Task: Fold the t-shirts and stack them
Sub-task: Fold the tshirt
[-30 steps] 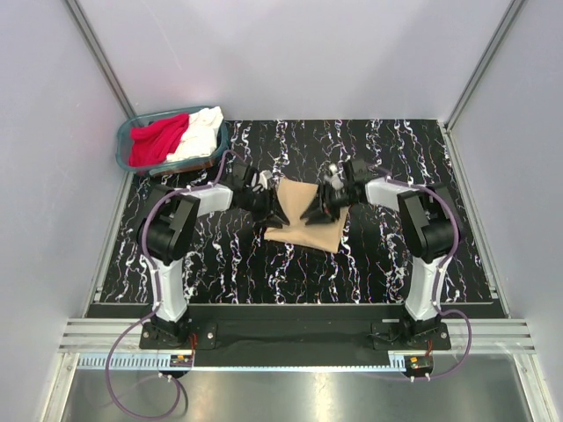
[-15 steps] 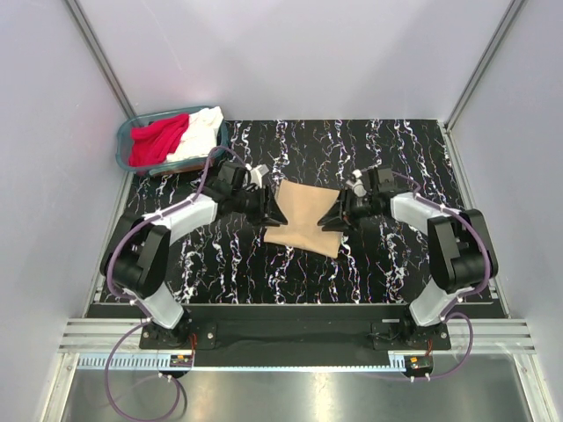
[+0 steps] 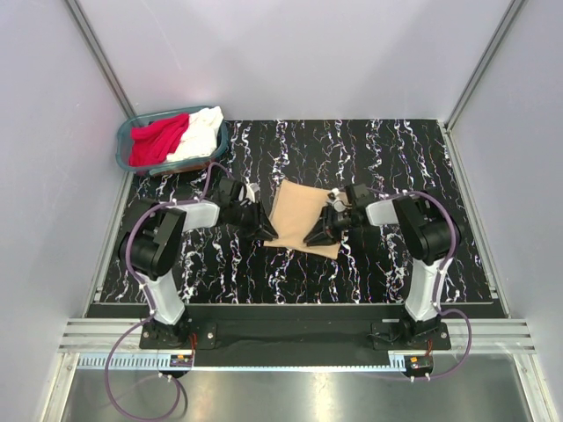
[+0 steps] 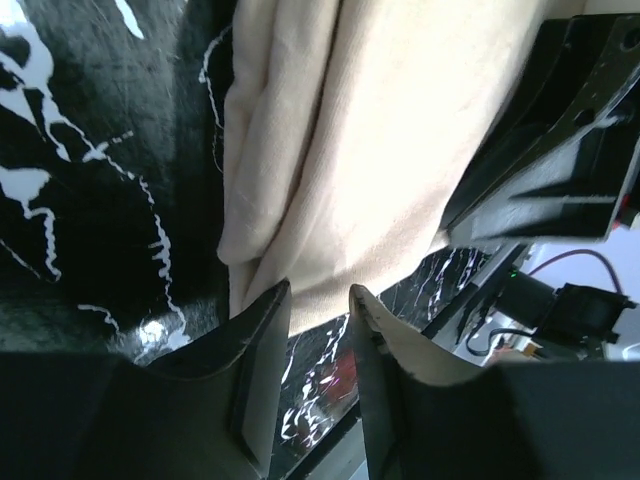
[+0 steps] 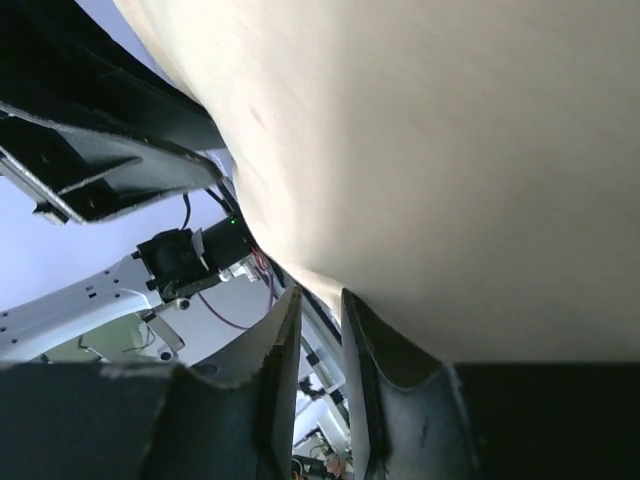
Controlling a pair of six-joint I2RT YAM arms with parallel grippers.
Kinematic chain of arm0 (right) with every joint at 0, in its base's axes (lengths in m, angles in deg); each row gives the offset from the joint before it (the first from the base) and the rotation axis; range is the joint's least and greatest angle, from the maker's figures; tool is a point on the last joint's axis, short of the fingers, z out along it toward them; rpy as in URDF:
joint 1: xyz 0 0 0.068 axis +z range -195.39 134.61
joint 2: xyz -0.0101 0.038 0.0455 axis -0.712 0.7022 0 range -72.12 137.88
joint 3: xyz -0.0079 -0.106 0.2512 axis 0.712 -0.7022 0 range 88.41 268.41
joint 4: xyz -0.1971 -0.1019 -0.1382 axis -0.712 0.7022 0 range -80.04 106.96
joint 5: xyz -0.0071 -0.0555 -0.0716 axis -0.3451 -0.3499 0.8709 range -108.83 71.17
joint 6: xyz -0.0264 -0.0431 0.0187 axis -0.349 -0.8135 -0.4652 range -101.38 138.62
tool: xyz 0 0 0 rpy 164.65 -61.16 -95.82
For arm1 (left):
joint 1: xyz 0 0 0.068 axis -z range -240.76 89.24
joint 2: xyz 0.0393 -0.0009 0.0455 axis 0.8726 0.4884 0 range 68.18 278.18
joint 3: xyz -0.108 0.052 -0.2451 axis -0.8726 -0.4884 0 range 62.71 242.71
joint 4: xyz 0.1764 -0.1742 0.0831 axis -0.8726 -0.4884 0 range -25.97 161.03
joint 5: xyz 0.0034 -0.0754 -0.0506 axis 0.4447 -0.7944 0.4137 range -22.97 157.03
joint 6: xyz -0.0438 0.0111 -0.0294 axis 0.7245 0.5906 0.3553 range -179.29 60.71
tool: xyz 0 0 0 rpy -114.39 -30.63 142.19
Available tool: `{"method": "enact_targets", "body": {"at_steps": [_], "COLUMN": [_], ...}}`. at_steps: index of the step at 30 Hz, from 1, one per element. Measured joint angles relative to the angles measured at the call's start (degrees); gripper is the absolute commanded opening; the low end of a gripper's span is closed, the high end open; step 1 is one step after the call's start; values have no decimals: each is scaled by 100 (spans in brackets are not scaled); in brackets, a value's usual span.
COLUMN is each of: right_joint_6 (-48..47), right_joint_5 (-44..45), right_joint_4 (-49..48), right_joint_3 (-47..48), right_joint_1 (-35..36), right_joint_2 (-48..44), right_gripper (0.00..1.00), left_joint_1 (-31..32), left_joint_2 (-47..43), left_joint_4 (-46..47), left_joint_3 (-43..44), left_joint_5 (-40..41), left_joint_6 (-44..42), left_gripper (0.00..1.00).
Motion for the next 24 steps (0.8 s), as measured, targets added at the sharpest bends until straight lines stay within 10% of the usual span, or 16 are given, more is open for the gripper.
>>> {"method": "enact_targets", "body": {"at_steps": [11,24], "right_joint_6": [-503,-1115], "right_joint_5": [190,341], "right_joint_4": [1486,1853], "right_joint_3": [-249,-579], "right_joint_1": [-737,-1513], "right_joint_2": [-1685,-942], "right_gripper": [36,37], "left_joint_1": [122,1034], "left_joint_2": [-938,649], "left_joint_4": [-667,479], "left_joint_3": [282,540], "left_joint_5": [122,-415], "left_joint_6": [-164,503], "left_gripper": [39,33]}}
